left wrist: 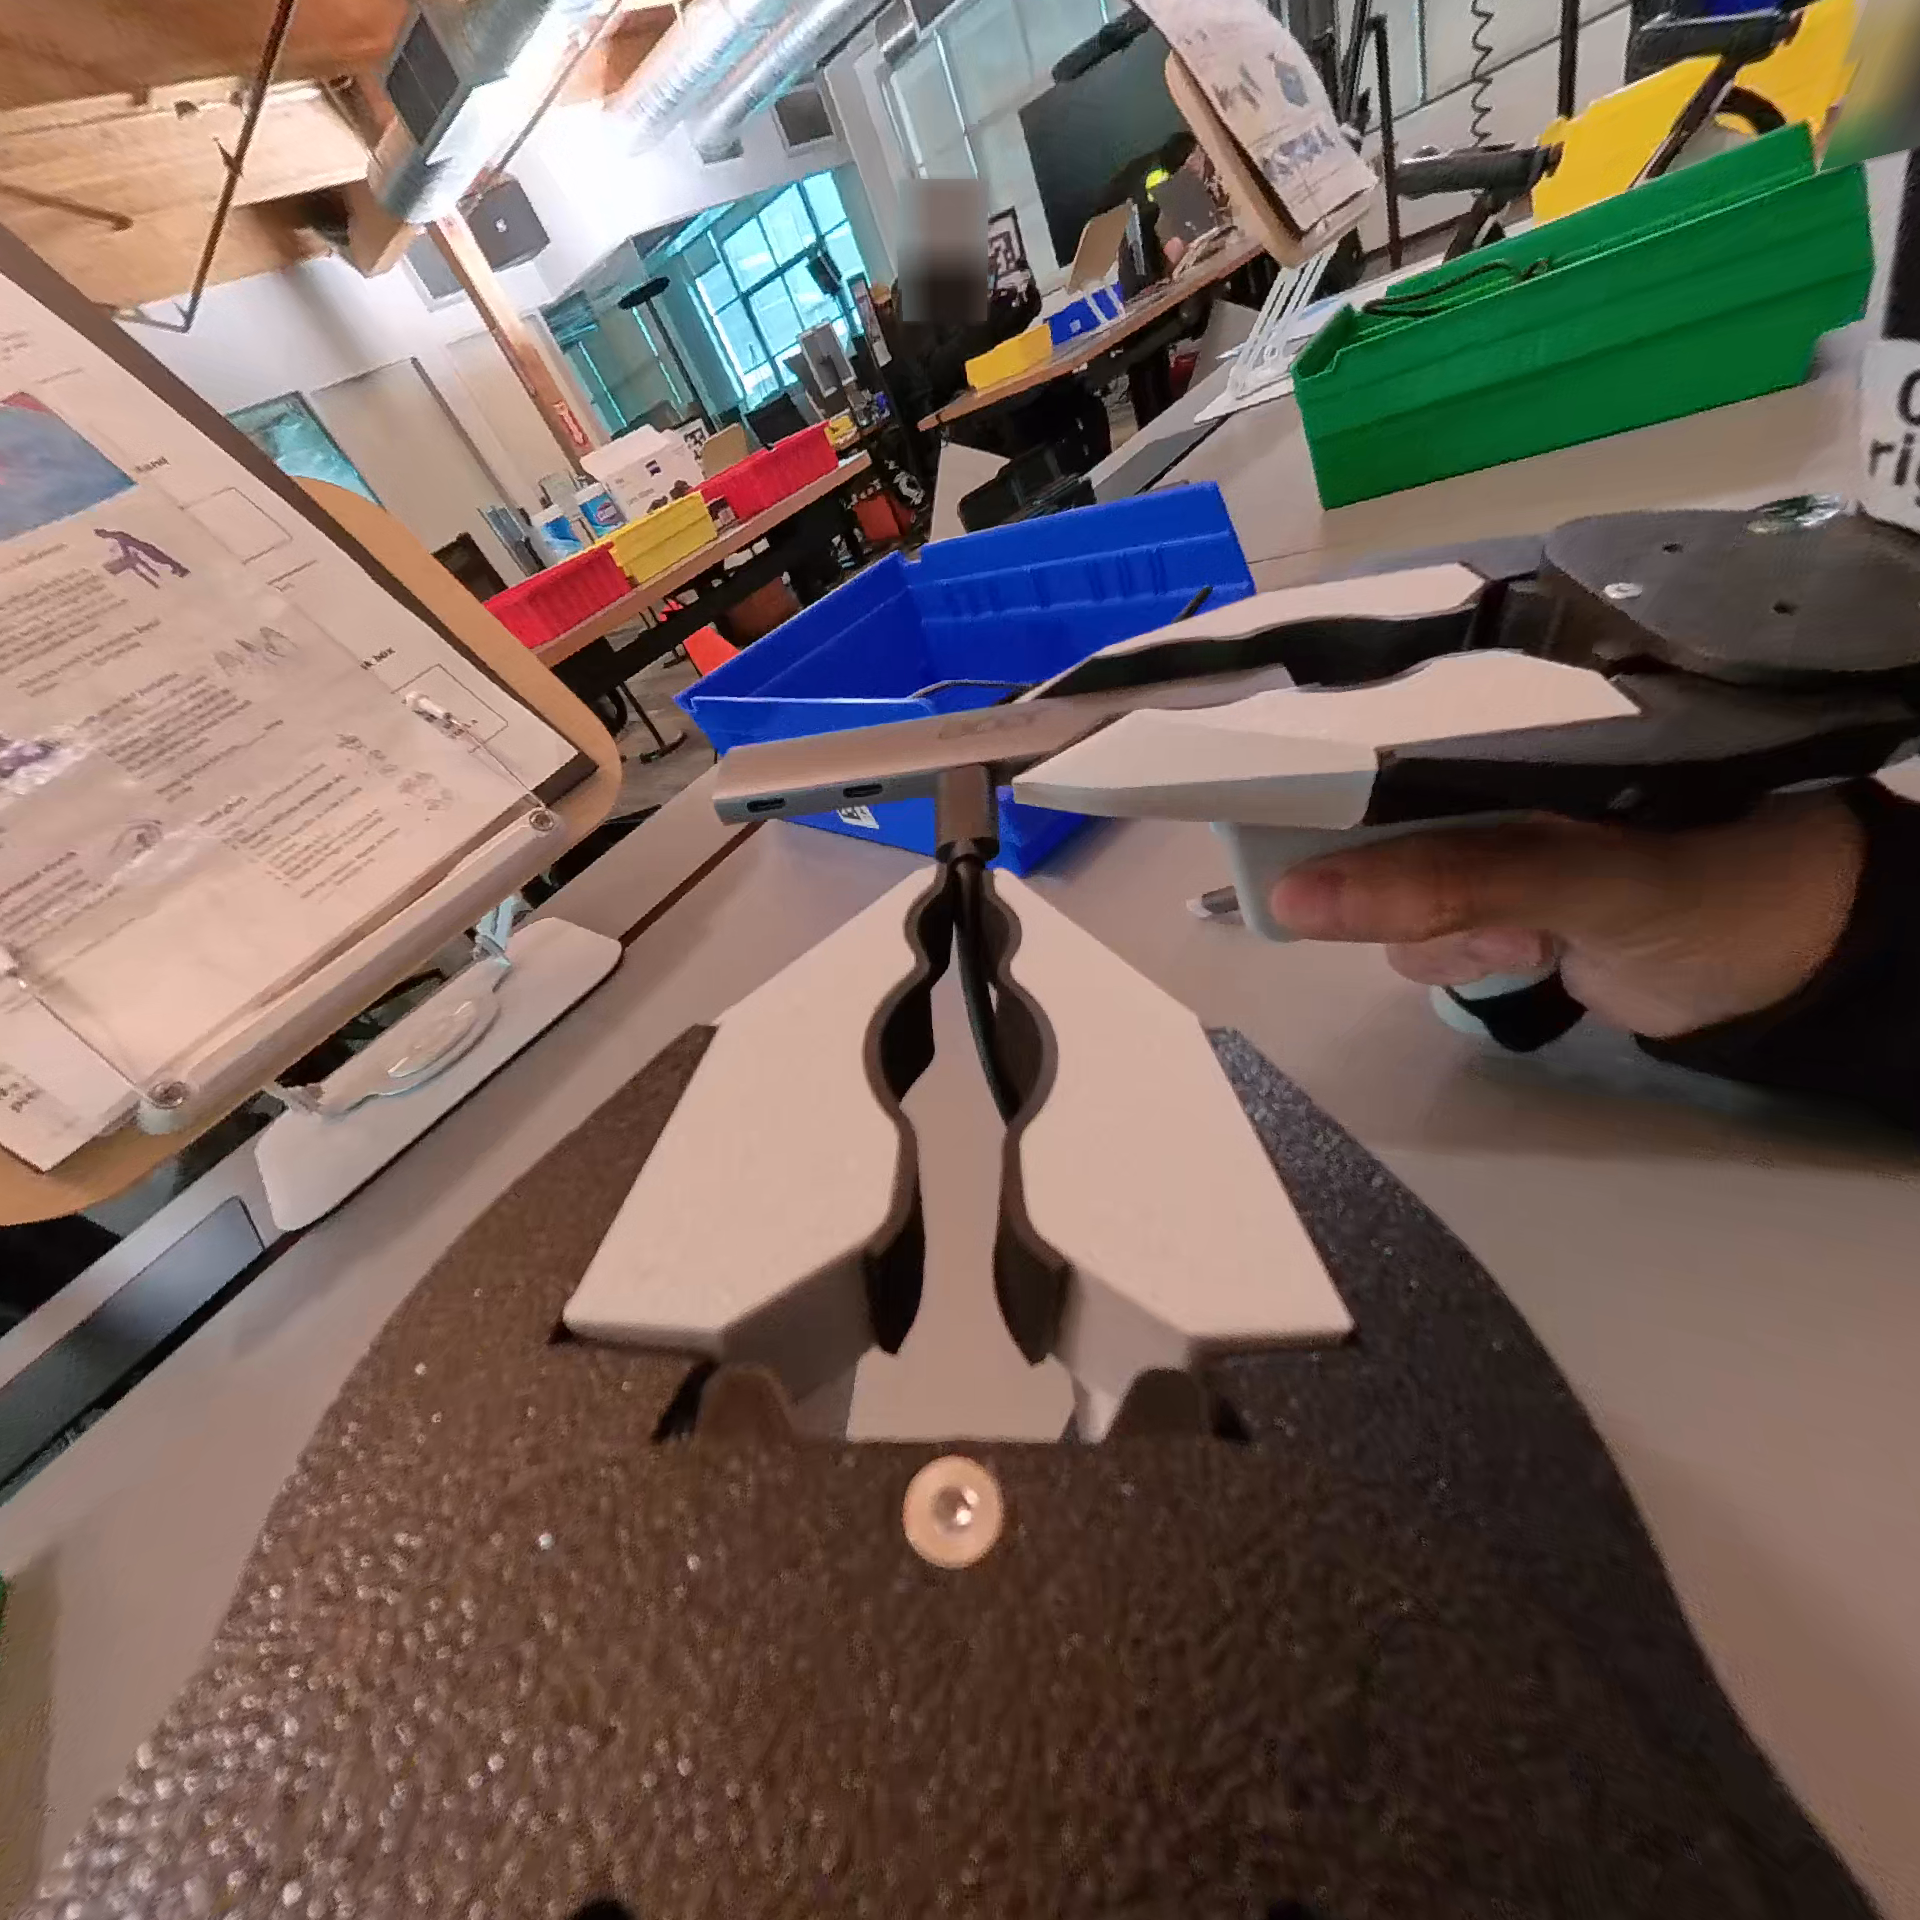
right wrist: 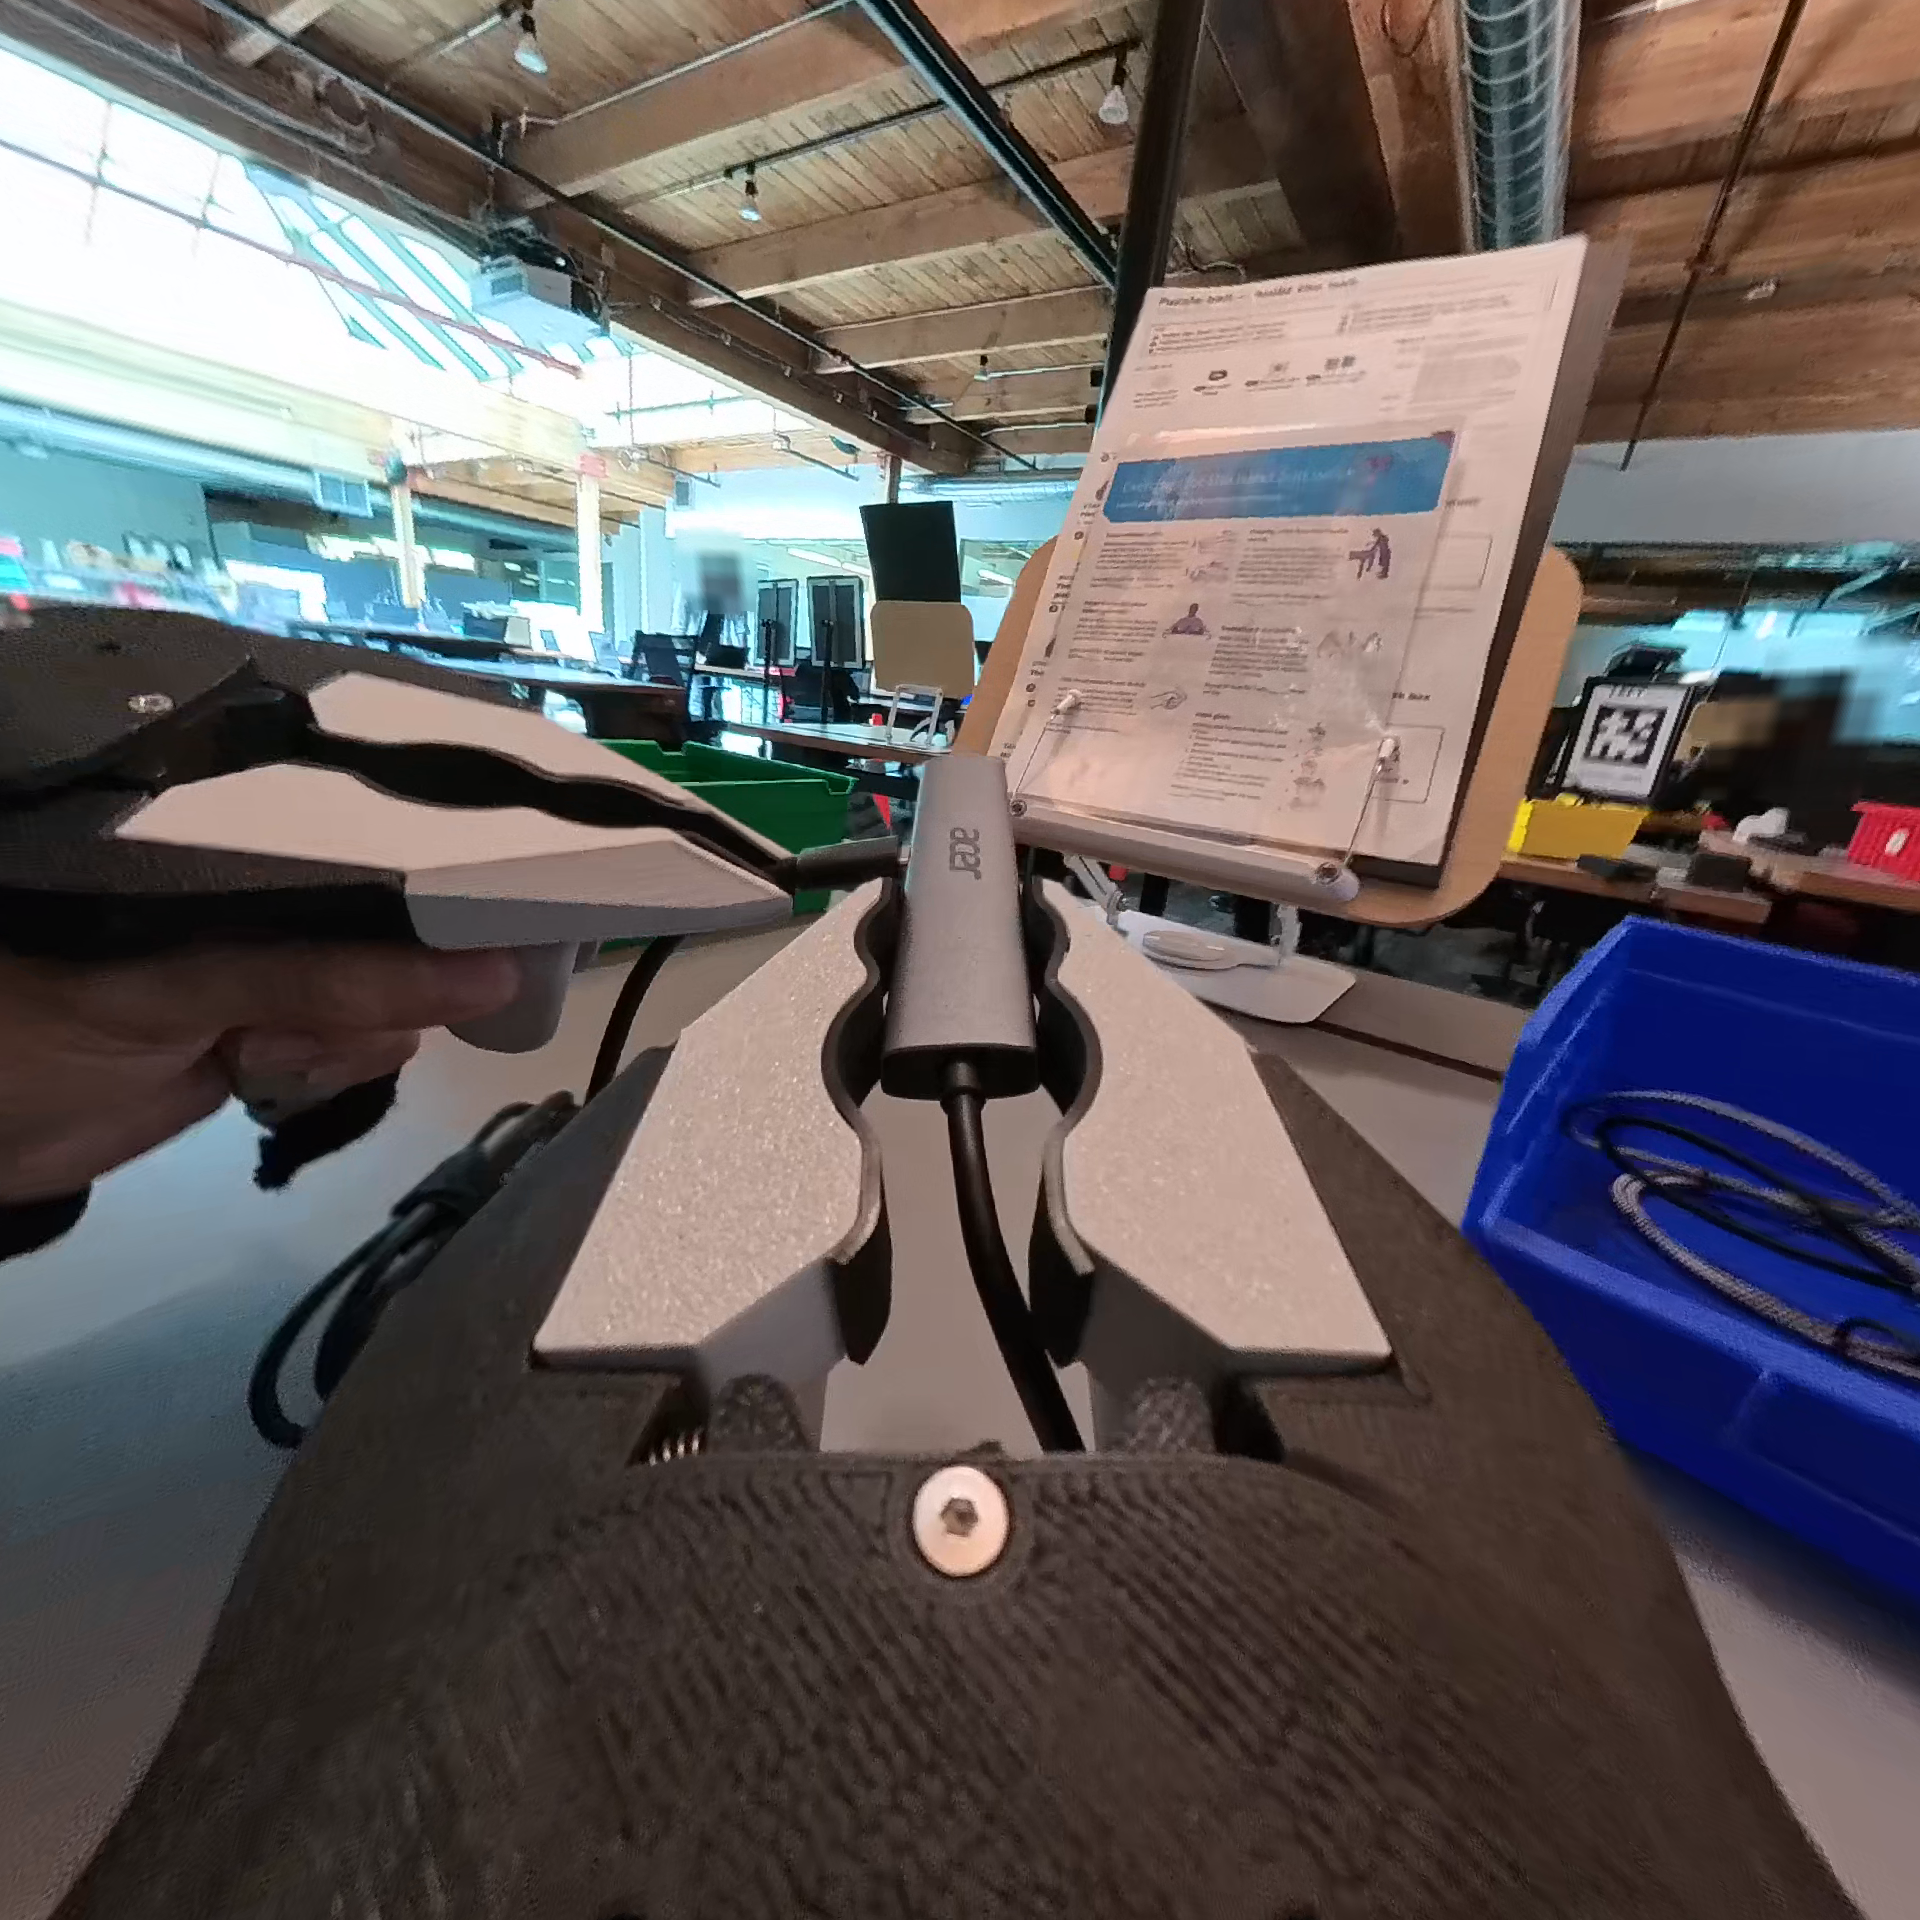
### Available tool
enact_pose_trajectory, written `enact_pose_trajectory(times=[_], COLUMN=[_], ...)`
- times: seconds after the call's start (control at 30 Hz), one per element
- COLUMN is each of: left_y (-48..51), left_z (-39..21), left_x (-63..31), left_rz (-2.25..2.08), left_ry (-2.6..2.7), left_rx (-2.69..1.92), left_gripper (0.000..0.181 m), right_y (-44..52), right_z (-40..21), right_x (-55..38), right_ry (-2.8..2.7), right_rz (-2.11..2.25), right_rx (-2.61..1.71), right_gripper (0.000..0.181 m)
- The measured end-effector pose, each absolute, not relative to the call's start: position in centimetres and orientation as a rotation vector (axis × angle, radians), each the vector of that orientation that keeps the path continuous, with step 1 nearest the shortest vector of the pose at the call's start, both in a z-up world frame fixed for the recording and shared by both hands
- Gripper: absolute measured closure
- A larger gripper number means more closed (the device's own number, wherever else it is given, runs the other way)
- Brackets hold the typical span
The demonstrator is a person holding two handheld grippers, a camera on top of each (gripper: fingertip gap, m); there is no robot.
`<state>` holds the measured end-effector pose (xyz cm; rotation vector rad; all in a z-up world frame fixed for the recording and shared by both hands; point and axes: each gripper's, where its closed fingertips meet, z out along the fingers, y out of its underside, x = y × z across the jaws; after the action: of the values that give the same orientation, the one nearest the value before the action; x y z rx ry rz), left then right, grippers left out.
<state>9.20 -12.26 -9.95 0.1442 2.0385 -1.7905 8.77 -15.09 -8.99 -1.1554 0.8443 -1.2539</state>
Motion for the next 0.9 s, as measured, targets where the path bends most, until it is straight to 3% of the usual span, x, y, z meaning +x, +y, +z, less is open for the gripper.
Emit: enact_pose_trajectory(times=[0.5, 0.63, 0.73, 0.9], left_y=[-12.9, -10.4, -5.6, 7.4], left_z=[-9.6, -7.0, -4.3, -4.2], left_x=[9.2, 10.7, 15.4, 29.9], left_rz=[-1.832, -1.871, -1.829, -1.292], left_ry=[2.064, 2.007, 1.980, 2.073], left_rx=[0.172, 0.095, -0.093, -0.492], left_gripper=[0.178, 0.159, 0.161, 0.161], right_y=[-16.5, -18.2, -18.2, -17.9], right_z=[-8.7, -8.8, -9.0, -9.1], right_x=[8.6, 8.2, 8.3, 8.5], right_ry=[0.905, 0.957, 0.966, 0.959], right_rz=[-1.296, -1.286, -1.277, -1.274], right_rx=[-1.090, -1.026, -1.033, -1.049], right_gripper=[0.159, 0.159, 0.159, 0.159])
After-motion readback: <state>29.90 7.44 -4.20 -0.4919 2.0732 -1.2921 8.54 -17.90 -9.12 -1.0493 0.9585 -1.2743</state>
